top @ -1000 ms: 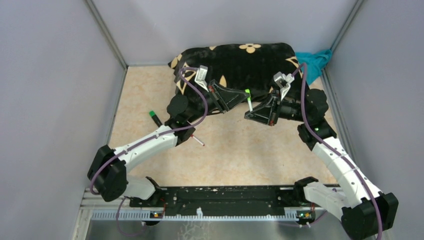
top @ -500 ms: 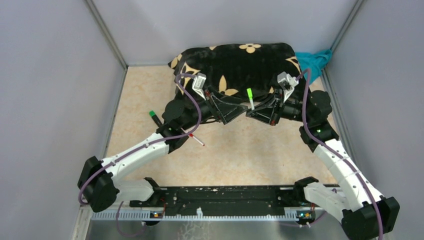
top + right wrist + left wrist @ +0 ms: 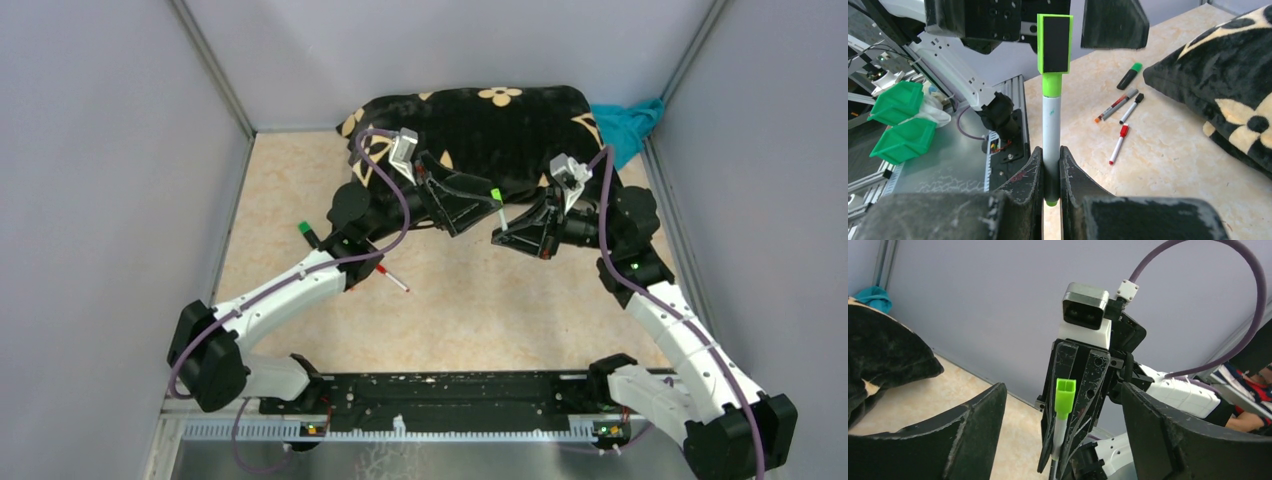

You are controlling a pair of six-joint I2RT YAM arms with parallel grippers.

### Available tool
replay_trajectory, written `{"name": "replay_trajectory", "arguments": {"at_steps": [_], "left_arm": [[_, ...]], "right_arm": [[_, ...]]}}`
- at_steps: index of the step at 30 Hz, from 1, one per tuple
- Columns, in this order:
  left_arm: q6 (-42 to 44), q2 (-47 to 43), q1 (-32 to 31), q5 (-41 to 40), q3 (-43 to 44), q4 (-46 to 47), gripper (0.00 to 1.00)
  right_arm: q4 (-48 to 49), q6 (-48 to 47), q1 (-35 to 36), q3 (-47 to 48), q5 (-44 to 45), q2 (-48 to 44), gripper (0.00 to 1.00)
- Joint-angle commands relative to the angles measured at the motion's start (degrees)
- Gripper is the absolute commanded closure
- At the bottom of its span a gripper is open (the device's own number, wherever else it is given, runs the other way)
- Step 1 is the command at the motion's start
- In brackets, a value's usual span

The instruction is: Insert the pens into the pen caps

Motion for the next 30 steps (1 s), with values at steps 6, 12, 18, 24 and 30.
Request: {"name": "replay_trajectory", "arguments": {"at_steps": [6, 12, 18, 24, 30], "left_arm": [[-1.4, 4.2, 0.3, 4.4, 5.2, 2.5, 0.45], [-2.0, 4.8, 0.3, 5.4, 5.5, 1.8, 0.70], [-2.4, 5.0, 0.3, 7.7, 4.6, 1.8, 0.99], [-3.1, 5.1, -1.1, 11.3, 1.9, 1.0, 1.00], [-1.1, 4.1, -3.1, 11.4, -2.3, -3.2, 1.00]], "right_arm": [[3.2, 0.9, -0.4, -0.8, -1.0, -1.1, 1.00], [3.6, 1.5, -0.4, -0.5, -0.8, -1.0, 1.00], [4.0, 2.2, -0.4, 0.6, 0.2, -0.4, 1.00], [6.3, 4.9, -1.4, 4.7, 2.4, 1.9, 1.00], [7.8, 5.3, -3.1, 9.1, 1.7, 5.6, 1.00]]}}
